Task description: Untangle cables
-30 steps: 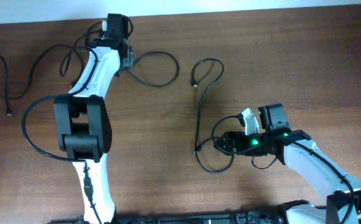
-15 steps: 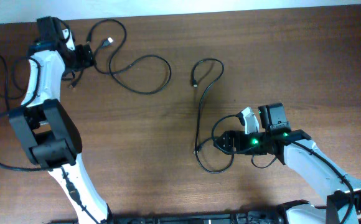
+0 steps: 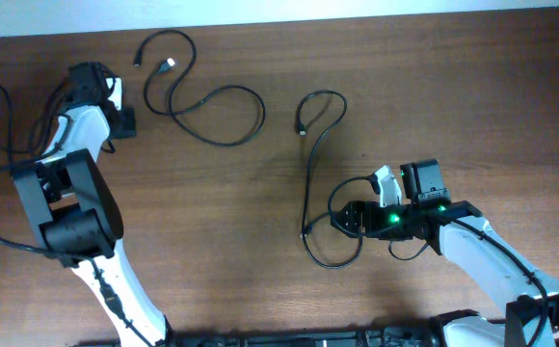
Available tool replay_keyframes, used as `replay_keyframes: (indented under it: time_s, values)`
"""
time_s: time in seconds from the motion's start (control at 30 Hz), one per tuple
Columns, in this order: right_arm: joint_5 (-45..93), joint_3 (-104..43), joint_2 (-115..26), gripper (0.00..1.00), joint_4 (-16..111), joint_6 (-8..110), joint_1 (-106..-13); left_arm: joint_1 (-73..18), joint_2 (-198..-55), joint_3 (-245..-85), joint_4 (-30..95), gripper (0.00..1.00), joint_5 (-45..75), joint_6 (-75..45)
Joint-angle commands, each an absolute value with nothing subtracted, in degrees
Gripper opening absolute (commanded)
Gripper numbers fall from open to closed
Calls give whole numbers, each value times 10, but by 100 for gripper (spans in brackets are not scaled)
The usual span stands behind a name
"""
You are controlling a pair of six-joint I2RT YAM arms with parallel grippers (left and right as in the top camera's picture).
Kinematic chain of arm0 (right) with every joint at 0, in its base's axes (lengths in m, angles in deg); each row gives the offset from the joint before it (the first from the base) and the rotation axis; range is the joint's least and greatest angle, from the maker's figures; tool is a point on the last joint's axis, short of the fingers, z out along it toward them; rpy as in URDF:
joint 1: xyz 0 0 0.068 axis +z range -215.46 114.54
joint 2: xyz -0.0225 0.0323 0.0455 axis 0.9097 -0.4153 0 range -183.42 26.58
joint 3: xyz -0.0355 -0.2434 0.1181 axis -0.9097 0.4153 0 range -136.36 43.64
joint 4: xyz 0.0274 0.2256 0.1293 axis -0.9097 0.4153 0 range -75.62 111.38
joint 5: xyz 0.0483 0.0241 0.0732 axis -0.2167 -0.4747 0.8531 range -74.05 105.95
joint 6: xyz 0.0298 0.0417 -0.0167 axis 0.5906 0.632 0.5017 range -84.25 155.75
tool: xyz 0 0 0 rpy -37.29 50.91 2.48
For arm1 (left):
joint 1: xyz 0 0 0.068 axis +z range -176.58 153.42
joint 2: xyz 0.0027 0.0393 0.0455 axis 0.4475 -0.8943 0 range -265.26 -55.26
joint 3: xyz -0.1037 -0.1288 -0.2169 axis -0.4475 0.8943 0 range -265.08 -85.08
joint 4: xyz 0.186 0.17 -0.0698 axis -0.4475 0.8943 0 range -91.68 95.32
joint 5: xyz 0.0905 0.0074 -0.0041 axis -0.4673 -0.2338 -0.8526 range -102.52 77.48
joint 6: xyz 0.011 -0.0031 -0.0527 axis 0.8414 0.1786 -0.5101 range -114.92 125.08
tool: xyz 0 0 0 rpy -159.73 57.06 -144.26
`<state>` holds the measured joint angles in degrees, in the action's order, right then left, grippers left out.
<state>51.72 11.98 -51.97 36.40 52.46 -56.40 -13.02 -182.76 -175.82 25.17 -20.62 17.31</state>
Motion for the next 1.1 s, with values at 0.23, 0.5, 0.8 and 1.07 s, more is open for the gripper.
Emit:
replay_keyframes:
  time_s: [0.23, 0.5, 0.8, 1.07]
  values:
    - [512, 120, -519, 99, 360, 527, -561, 2, -1829, -1852, 197, 0, -189, 1]
    - [512, 120, -519, 99, 359, 560, -561, -3, -1829, -1852, -96, 0, 157, -189]
    - [512, 120, -519, 99, 360, 560, -561, -38, -1829, -1872, -310, 0, 255, -268]
    - [497, 120, -519, 99, 349, 560, -561, -16, -1829, -1872, 97, 0, -293, -220]
